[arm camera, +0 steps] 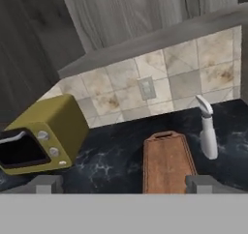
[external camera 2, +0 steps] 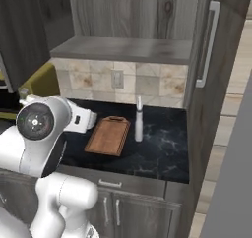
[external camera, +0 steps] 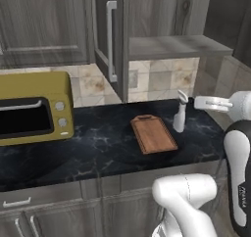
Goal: Grab the spray bottle from the cabinet, then place it next to the cutting board for sanitizing. Then grab the dish brush from the countertop next to the sink and place it next to the cutting board.
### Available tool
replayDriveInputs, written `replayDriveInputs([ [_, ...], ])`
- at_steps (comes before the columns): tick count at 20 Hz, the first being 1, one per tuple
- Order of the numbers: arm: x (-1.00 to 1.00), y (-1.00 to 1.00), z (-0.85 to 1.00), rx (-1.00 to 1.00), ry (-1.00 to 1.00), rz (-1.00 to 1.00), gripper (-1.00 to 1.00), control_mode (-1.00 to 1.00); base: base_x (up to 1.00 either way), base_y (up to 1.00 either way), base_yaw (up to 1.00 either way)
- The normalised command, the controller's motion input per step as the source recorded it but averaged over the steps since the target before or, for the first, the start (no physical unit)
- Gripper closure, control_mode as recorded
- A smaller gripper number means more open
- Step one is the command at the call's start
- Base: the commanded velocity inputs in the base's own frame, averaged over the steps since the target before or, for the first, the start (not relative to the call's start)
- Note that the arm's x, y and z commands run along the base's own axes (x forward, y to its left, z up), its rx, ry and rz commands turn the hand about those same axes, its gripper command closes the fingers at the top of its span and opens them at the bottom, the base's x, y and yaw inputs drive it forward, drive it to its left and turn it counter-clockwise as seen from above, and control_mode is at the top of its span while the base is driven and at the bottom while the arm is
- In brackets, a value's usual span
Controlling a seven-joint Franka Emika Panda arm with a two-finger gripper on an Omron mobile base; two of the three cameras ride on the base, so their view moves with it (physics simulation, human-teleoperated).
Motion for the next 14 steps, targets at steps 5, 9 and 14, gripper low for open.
replayDriveInputs([
  [5,0.0,0.0,0.0,0.0,0.0,0.0,-1.0,1.0,-0.7,0.62,0.0],
  [9,0.0,0.0,0.0,0.0,0.0,0.0,-1.0,1.0,-0.39,1.0,0.0],
  [14,0.0,0.0,0.0,0.0,0.0,0.0,-1.0,1.0,-0.02,1.0,0.0],
])
